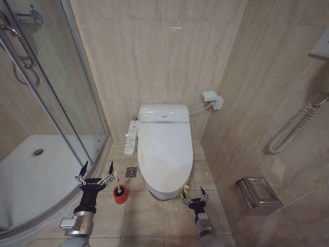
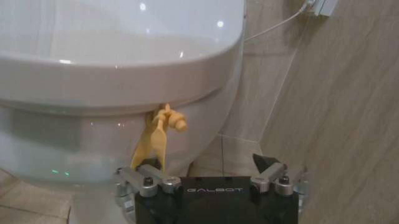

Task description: Open the toilet lid, clean the toilet bowl with a toilet brush, close the toilet lid, and flush.

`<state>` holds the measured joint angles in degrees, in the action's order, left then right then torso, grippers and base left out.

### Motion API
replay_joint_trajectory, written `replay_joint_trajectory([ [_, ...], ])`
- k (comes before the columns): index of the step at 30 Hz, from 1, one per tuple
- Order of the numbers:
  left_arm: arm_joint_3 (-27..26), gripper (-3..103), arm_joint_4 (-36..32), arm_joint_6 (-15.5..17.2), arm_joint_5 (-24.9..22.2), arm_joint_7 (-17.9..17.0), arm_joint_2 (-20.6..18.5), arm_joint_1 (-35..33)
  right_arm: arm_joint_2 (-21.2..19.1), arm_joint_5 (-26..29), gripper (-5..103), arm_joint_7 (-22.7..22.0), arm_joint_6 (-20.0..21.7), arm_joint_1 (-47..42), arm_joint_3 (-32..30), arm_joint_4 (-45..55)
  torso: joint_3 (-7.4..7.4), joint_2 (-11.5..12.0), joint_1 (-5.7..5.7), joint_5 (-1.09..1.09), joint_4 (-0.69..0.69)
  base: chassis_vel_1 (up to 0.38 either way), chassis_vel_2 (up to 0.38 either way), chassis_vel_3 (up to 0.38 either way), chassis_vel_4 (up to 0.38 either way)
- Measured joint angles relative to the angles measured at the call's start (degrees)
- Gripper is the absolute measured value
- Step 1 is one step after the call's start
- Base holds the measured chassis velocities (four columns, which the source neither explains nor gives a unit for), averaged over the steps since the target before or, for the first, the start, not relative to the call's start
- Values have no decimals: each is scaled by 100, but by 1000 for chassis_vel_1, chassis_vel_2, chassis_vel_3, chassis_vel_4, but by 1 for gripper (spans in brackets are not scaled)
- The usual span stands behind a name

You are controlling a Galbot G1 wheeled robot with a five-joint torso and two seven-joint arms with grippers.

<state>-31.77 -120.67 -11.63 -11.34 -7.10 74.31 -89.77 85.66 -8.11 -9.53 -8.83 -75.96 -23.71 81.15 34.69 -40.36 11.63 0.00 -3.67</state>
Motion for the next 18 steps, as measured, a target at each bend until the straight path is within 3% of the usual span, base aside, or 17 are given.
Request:
replay_joint_trajectory([
  [2, 0, 100, 0, 0, 0, 0, 0, 0, -1, -1, 100, 5, -14, 15, 2, -37, 0, 0, 0, 0, 0, 0, 0, 0, 0],
  [3, 0, 100, 0, 0, 0, 0, 0, 0, 0, -2, 83, 11, -32, 23, 12, -67, 0, 0, 0, 0, 0, 0, 0, 0, 0],
  [10, 0, 100, 0, 0, 0, 0, 0, 0, 79, -21, 83, 5, -129, 66, 44, -160, 0, 0, 0, 0, 0, 0, 0, 0, 0],
  [11, 0, 100, 0, 0, 0, 0, 0, 0, 87, -24, 56, 4, -140, 71, 44, -167, 0, 0, 0, 0, 0, 0, 0, 0, 0],
  [17, 0, 100, 0, 0, 0, 0, 0, 0, 90, -27, 56, 2, -152, 66, 27, -160, 0, 0, 0, 0, 0, 0, 0, 0, 0],
  [18, 0, 100, 0, 0, 0, 0, 0, 0, 90, -27, 29, 1, -155, 62, 22, -153, 0, 0, 0, 0, 0, 0, 0, 0, 0],
])
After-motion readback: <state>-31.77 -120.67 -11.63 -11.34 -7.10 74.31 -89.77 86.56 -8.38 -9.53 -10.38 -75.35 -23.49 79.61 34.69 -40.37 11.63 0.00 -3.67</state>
